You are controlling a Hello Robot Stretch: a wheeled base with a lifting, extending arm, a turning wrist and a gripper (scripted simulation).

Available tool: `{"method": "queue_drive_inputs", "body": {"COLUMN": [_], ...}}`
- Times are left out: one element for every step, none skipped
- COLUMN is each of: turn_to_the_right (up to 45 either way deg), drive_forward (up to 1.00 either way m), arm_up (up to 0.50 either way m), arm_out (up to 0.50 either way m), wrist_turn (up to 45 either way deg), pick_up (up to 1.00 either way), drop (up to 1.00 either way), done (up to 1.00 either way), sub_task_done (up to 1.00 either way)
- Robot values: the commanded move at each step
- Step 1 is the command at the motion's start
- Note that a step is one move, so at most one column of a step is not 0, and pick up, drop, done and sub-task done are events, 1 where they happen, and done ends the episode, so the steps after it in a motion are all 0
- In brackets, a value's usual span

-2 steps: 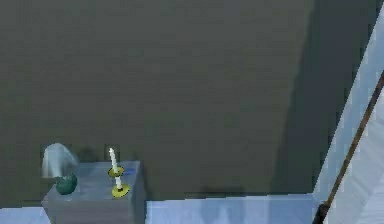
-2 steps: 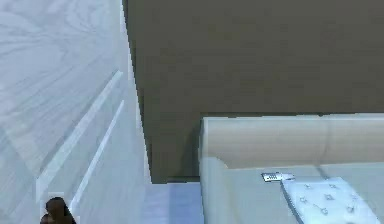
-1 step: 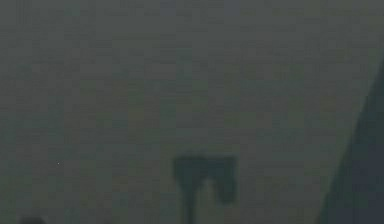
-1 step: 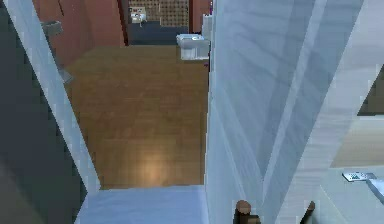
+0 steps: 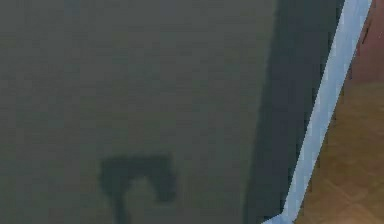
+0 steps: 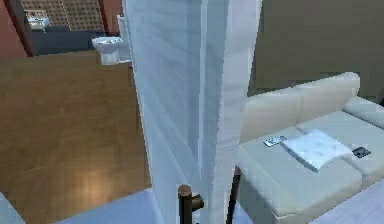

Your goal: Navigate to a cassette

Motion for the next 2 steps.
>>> {"method": "queue_drive_inputs", "body": {"turn_to_the_right": [0.0,45.0], "drive_forward": [0.30,0.00], "arm_up": [0.00,0.00], "arm_out": [0.00,0.00], "wrist_turn": [0.0,0.0], "pick_up": [0.00,0.00], "drop": [0.00,0.00], "done": [0.00,0.00], "sub_task_done": [0.00,0.00]}}
